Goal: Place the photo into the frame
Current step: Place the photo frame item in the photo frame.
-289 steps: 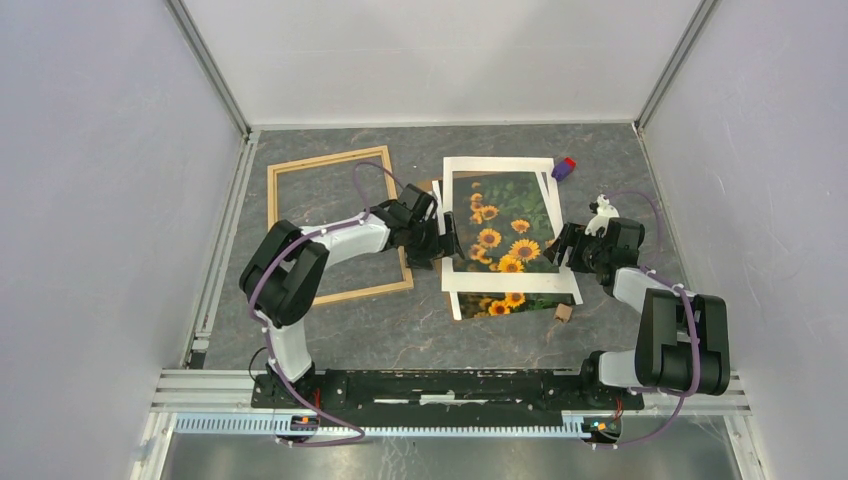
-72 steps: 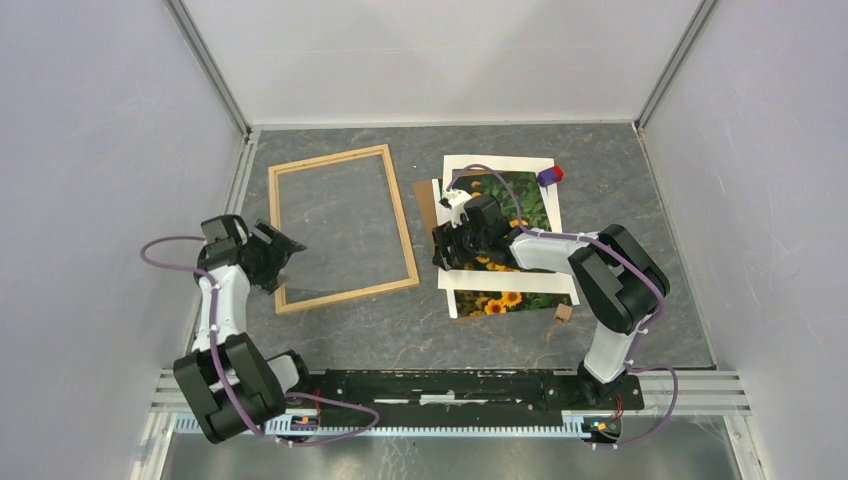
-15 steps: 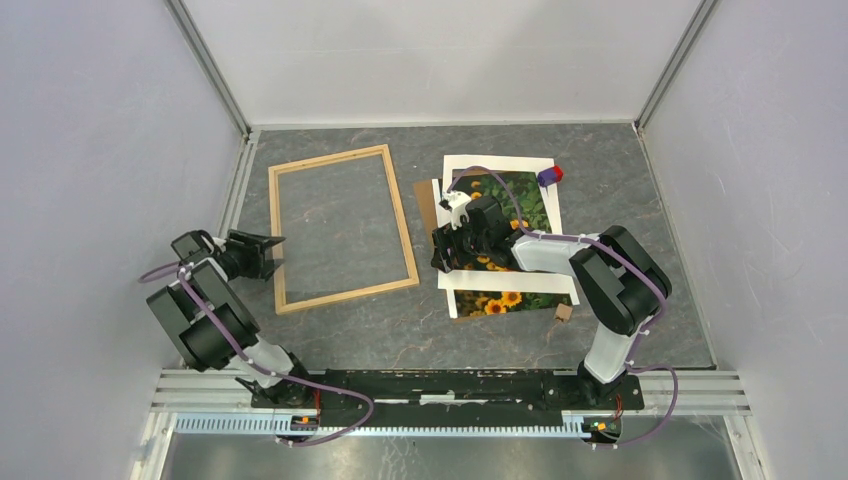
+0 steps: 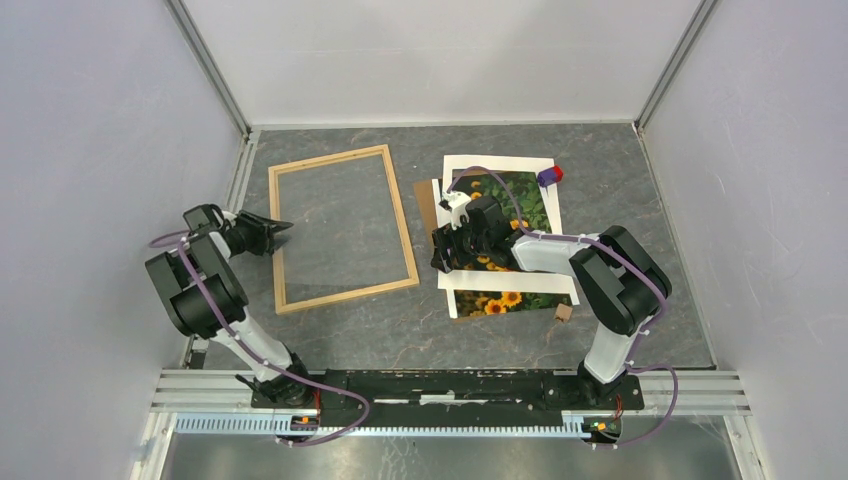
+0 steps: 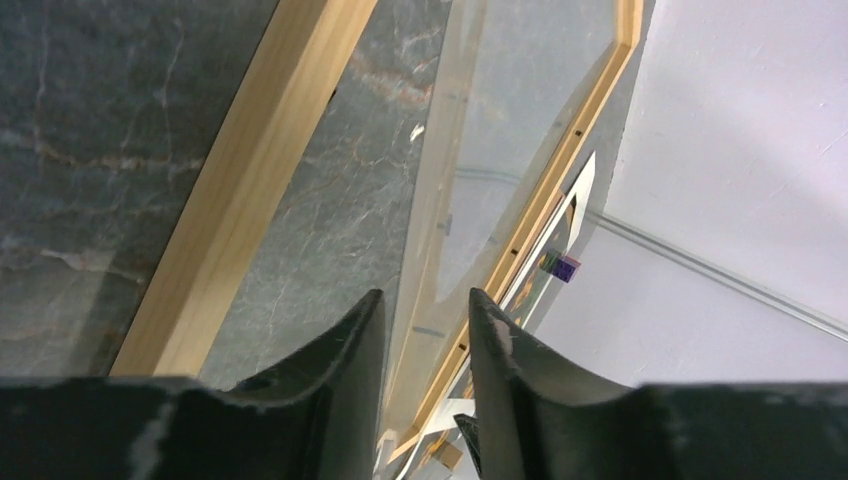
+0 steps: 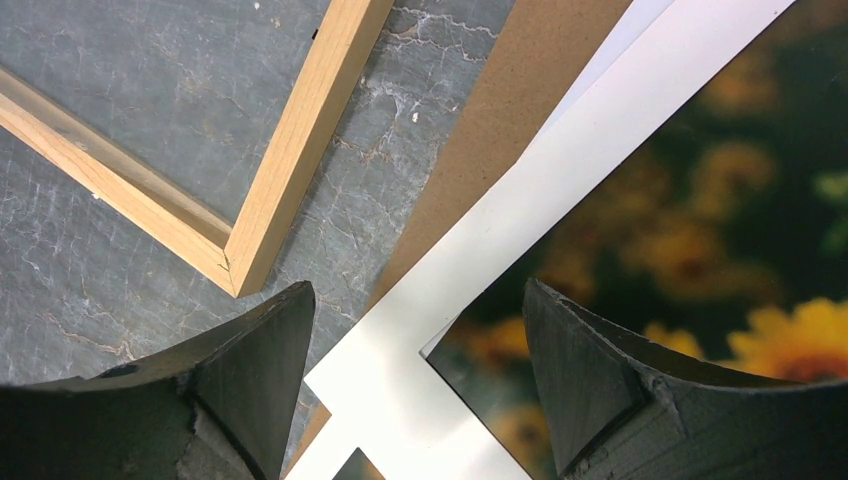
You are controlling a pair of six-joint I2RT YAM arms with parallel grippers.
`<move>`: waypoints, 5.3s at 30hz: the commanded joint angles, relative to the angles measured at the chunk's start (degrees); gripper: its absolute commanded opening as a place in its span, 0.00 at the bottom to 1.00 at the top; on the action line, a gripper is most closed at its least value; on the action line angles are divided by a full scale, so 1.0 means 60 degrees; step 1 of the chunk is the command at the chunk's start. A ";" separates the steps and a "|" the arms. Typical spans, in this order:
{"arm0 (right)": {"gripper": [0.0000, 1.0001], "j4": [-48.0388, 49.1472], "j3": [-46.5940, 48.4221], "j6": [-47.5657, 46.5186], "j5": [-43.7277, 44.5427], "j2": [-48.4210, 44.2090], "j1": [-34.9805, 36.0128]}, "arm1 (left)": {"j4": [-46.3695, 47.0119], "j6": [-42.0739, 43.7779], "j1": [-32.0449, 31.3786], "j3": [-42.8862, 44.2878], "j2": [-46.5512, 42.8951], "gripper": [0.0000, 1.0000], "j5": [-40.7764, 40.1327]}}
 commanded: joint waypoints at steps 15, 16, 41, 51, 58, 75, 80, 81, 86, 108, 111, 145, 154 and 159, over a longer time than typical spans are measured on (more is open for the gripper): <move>0.82 0.0051 0.0037 -0.0229 0.0333 -0.0242 -0.0053 | -0.3155 0.1355 -0.0791 0.1721 -0.3262 0.02 -0.1099; 0.82 0.0038 0.0016 -0.0239 0.0354 -0.0287 -0.0059 | -0.3155 0.1218 -0.0921 0.1836 -0.3628 0.02 -0.1027; 0.84 0.0303 -0.0457 -0.0056 0.0426 -0.0526 -0.0581 | -0.2945 -0.0170 -0.4155 0.6838 -0.2069 0.02 -0.0445; 0.98 0.0433 -0.1191 -0.0416 0.1075 -0.1836 -0.0981 | -0.0513 0.0098 -0.2934 0.3046 -0.1407 0.02 0.0669; 0.98 0.0590 -0.1256 -0.0350 0.1015 -0.1804 -0.1018 | 0.1539 -0.0853 -0.1674 0.0974 -0.1359 0.02 0.1422; 0.98 0.0696 -0.1186 -0.0261 0.0804 -0.1490 -0.1010 | 0.1137 0.0335 -0.1174 -0.0081 -0.1963 0.02 0.0656; 0.98 0.0723 -0.1194 -0.0258 0.0798 -0.1452 -0.1013 | 0.1079 0.0475 -0.1014 -0.0218 -0.1982 0.02 0.0693; 0.98 0.0719 -0.1193 -0.0261 0.0769 -0.1466 -0.1013 | 0.1061 0.0517 -0.0992 -0.0253 -0.2012 0.02 0.0655; 0.98 0.0726 -0.1221 -0.0277 0.0782 -0.1536 -0.1016 | 0.1032 0.0611 -0.0917 -0.0309 -0.1943 0.02 0.0660; 0.95 0.0756 -0.1222 -0.0245 0.0684 -0.1567 -0.1010 | 0.1282 0.0915 -0.0697 -0.0565 -0.2240 0.02 0.0543; 0.95 0.0762 -0.1222 -0.0233 0.0642 -0.1554 -0.1010 | 0.1206 0.0989 -0.0639 -0.0580 -0.2339 0.02 0.0471; 0.95 0.0841 -0.1193 -0.0194 0.0405 -0.1363 -0.1010 | 0.1632 0.1062 -0.0476 -0.0214 -0.1813 0.02 0.1466; 0.96 0.0854 -0.1193 -0.0168 0.0323 -0.1378 -0.1011 | 0.2285 0.1274 -0.0737 -0.0336 -0.2309 0.02 0.1880; 0.96 0.0878 -0.1222 -0.0151 0.0294 -0.1428 -0.1017 | 0.2966 0.0773 -0.0921 -0.0591 -0.2346 0.02 0.2164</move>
